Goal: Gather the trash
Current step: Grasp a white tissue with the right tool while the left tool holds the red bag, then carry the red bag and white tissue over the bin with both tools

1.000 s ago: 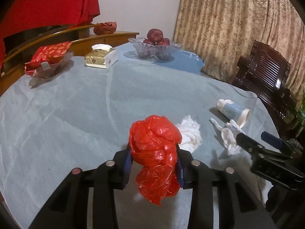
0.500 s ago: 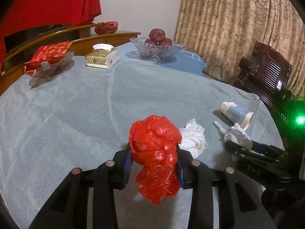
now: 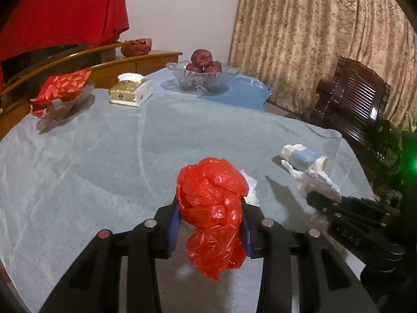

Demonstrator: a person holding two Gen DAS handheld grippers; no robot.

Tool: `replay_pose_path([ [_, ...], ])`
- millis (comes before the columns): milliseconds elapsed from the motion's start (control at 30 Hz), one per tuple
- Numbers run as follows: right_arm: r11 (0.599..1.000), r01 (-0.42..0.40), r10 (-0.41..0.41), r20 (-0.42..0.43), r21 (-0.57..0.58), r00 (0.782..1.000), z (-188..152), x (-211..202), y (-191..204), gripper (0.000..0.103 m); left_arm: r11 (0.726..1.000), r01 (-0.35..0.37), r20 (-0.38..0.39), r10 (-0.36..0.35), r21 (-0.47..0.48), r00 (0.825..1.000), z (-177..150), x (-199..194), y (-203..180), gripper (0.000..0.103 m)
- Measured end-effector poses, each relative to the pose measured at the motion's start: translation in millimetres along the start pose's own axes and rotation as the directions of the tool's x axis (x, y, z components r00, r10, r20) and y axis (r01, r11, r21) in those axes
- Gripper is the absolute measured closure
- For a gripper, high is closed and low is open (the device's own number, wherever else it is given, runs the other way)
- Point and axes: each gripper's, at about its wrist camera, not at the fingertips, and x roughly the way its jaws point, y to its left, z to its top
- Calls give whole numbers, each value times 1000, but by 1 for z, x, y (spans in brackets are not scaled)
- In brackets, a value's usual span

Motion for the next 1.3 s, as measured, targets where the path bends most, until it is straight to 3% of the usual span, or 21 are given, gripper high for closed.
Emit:
replay_pose_path([
  [667, 998, 37, -44, 157, 50, 987, -9, -138, -41, 80, 980, 164, 59, -171, 113, 983, 8, -67, -91, 65],
  [1000, 987, 109, -132, 218, 116, 967, -34, -203, -91, 80, 949, 248, 59, -264, 196, 963, -1, -90, -149, 65],
  [1300, 961, 197, -238, 219, 196, 946, -68, -241, -144, 80, 911, 329, 38, -349, 249, 936, -12, -98, -202, 64],
])
